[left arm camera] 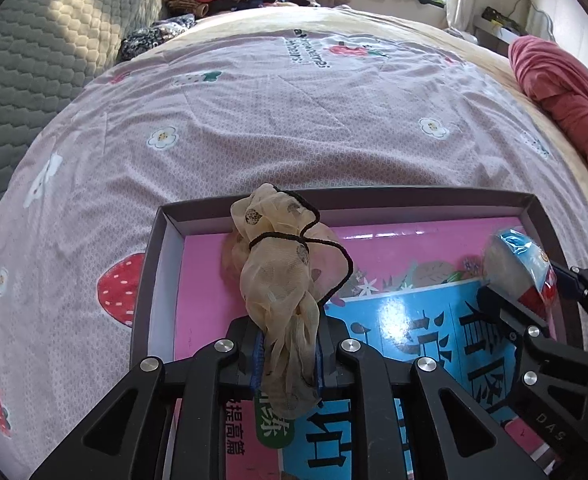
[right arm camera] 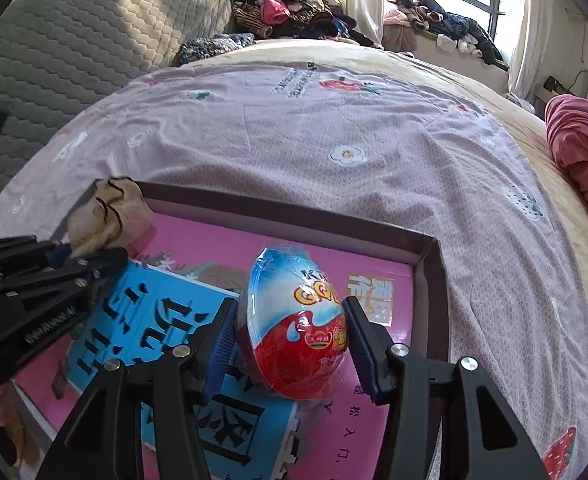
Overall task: Organize objects
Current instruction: 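Lower the pouch and egg into the tray and open both tools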
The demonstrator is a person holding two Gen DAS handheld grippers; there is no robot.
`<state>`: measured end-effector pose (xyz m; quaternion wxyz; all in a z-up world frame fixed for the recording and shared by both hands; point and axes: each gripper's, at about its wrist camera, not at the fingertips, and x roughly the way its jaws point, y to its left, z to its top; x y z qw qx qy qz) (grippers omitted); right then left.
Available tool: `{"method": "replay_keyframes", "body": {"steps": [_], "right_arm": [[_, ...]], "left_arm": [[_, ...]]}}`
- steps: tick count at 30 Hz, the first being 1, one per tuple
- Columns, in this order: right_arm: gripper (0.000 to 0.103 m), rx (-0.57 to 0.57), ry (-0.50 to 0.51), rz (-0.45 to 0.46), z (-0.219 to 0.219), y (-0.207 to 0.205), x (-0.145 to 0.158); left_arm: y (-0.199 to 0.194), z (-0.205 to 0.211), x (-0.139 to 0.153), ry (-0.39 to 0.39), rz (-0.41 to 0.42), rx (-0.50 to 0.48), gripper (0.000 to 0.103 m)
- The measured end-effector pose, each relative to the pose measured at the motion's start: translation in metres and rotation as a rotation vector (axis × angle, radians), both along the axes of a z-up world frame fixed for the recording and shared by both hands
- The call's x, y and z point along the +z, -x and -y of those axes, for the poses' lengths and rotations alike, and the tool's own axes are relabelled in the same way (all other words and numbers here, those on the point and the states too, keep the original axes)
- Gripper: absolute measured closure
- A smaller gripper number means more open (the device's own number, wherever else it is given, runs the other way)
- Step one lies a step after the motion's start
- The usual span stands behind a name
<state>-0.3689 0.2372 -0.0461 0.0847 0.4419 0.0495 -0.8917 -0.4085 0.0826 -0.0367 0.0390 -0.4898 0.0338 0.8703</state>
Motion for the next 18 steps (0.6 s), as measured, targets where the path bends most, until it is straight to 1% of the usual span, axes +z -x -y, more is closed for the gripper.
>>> {"method": "replay_keyframes", "body": {"steps": [3, 5, 6, 10, 12, 13, 15, 17, 18], "right_arm": [[0.049, -0.008, -0.007, 0.015, 0.000, 0.002, -0.003], [0.049, -0.012, -0.011, 0.030, 0.000, 0.003, -0.006], [0.049, -0.016, -0.010, 0.036, 0.000, 0.003, -0.007], [0.049, -0.012, 0.004, 0.020, -0.001, 0.001, -0.004], [0.049, -0.013, 0.006, 0.022, -0.002, 0.001, -0.004], [0.049, -0.018, 0.008, 0.024, -0.003, 0.001, -0.004], [0.049, -0.023, 0.019, 0.025, -0.005, 0.001, -0.003], [0.048, -0.025, 0.023, 0.022, -0.006, -0.001, -0.001], [0.046, -0.027, 0.022, 0.017, -0.007, -0.001, 0.000]], "left_arm": [[0.003, -0.004, -0.002, 0.024, 0.003, -0.007, 0.079], [0.003, -0.005, -0.003, 0.043, -0.001, -0.007, 0.073], [0.003, -0.006, -0.003, 0.046, -0.006, -0.003, 0.073], [0.003, -0.008, -0.003, 0.056, -0.015, 0.007, 0.066], [0.000, -0.011, -0.003, 0.074, -0.017, -0.003, 0.059], [0.000, -0.012, -0.003, 0.082, -0.018, -0.005, 0.053], [-0.002, -0.013, -0.003, 0.104, -0.021, -0.010, 0.049], [-0.003, -0.014, -0.003, 0.128, -0.025, -0.010, 0.038], [-0.003, -0.015, -0.003, 0.144, -0.026, -0.008, 0.035]]}}
